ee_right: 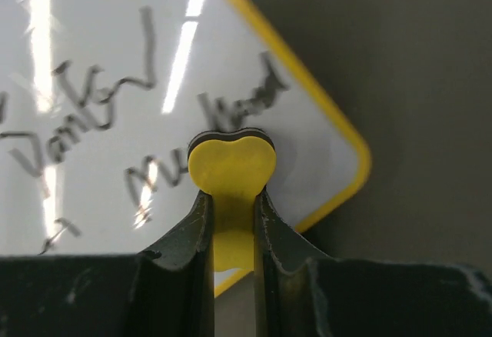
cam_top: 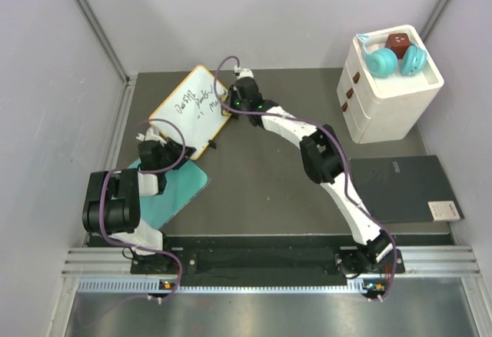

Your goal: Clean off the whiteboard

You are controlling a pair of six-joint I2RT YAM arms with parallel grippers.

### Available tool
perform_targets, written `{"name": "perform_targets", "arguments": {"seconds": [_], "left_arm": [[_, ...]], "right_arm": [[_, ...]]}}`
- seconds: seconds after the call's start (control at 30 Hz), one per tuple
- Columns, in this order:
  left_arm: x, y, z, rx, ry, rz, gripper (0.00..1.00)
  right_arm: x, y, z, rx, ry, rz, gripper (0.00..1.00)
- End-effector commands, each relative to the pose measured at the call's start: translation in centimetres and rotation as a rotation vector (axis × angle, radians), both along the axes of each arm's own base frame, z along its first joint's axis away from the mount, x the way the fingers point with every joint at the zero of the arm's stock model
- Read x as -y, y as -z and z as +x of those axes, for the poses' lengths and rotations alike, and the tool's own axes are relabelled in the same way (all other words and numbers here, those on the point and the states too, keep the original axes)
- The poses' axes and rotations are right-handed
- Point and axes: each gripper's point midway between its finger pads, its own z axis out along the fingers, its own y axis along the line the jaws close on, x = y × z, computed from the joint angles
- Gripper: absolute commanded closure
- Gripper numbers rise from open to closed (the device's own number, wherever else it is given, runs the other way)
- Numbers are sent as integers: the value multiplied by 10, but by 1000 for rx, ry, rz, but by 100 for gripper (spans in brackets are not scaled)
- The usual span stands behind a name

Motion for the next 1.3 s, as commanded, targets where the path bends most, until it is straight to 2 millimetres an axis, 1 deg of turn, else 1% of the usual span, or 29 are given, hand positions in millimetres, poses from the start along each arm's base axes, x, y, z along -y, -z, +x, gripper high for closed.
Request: {"name": "perform_targets", "arguments": {"seconds": [0.0,0.07,0.17,0.2,0.3,0.33,0.37,0.4,0.47,0.5,0.53,0.57,0.63,0.67,0.73,0.83,0.87,0.93,1.0,1.07,1.1,1.13,1.17,1.23,1.27], "left_arm": [[7,31,-22,-131,40,4,100],[11,31,-22,-127,69,3,100],[14,30,-22,-126,91,-2,100],[16,29,-21,-118,102,0,100],[22,27,-18,-110,142,21,100],[23,31,-21,-133,151,28,100],[24,29,-18,-125,161,38,100],[24,29,-18,-127,164,51,100],[24,29,-19,-128,164,56,100],[24,28,-19,-124,169,60,100],[24,26,-19,-118,172,62,100],[24,26,-19,-121,175,66,100],[24,24,-20,-117,182,77,100],[24,24,-20,-115,183,78,100],[24,23,-20,-109,184,76,100],[25,21,-19,-105,185,70,100],[26,22,-19,-107,186,65,100],[27,22,-19,-108,190,59,100],[28,22,-18,-105,195,53,100],[29,23,-19,-110,200,46,100],[30,23,-19,-112,202,43,100],[30,22,-19,-108,205,41,100],[31,23,-20,-109,209,40,100],[31,23,-21,-109,216,40,100],[32,22,-20,-105,219,40,100]], "right_arm": [[19,-21,39,47,96,50,100],[25,-22,48,41,103,66,100],[25,-34,49,48,89,98,100],[22,-33,46,43,78,100,100],[19,-41,42,59,66,106,100],[19,-44,41,63,64,103,100],[15,-46,36,60,31,111,100],[12,-43,32,54,18,95,100],[16,-46,30,57,19,71,100],[21,-34,27,49,20,27,100],[25,-29,24,40,19,3,100],[37,-31,30,62,73,-39,100],[53,-13,26,58,83,-148,100],[63,-10,29,65,118,-192,100],[74,-1,26,52,116,-264,100],[88,0,25,59,143,-338,100],[98,8,22,34,162,-383,100],[106,14,17,-2,171,-409,100],[116,29,7,-77,176,-435,100],[128,36,-2,-128,186,-462,100],[134,47,-11,-163,194,-473,100],[136,38,-15,-164,191,-461,100],[145,57,-29,-203,183,-490,100],[147,58,-36,-207,175,-474,100],[154,64,-48,-232,172,-487,100]]}}
